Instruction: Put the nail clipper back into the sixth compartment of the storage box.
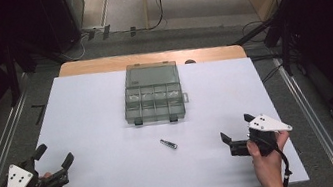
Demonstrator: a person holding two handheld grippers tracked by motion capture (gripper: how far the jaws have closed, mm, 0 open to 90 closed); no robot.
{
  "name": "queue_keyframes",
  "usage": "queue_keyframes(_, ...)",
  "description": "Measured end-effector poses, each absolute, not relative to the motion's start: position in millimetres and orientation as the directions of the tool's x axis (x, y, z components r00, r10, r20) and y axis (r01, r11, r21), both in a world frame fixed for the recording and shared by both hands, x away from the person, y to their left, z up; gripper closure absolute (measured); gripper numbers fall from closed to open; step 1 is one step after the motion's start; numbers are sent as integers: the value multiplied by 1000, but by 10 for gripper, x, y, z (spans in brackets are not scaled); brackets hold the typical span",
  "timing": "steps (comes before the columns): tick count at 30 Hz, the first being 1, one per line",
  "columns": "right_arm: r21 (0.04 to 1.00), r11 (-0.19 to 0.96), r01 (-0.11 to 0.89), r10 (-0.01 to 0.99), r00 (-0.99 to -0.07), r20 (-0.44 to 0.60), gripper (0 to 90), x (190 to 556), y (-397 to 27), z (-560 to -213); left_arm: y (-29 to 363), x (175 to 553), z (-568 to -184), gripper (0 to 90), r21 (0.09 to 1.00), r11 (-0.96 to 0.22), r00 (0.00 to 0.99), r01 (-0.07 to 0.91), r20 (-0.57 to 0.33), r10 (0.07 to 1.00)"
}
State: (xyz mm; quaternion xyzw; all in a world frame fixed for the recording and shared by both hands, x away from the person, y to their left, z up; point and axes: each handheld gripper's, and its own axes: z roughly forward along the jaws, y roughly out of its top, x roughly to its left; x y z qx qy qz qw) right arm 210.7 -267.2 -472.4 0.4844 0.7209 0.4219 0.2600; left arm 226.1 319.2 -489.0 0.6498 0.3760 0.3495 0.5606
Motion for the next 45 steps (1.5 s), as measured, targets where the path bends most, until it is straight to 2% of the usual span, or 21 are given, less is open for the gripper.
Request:
queue_keyframes(10,808,245,535,896,-444,22,0,2279,-2510,-4647,3191,2260,-4890,107,991,-91,474,97,35,880)
queue_keyframes(26,751,354,557,841,-541,4,8,2467,-2164,-4603,3196,2260,-4889,107,991,-88,474,98,31,880)
queue_keyframes(45,668,446,595,797,-604,6,51,2651,-1782,-4649,3200,2259,-4889,107,992,-83,477,96,27,879)
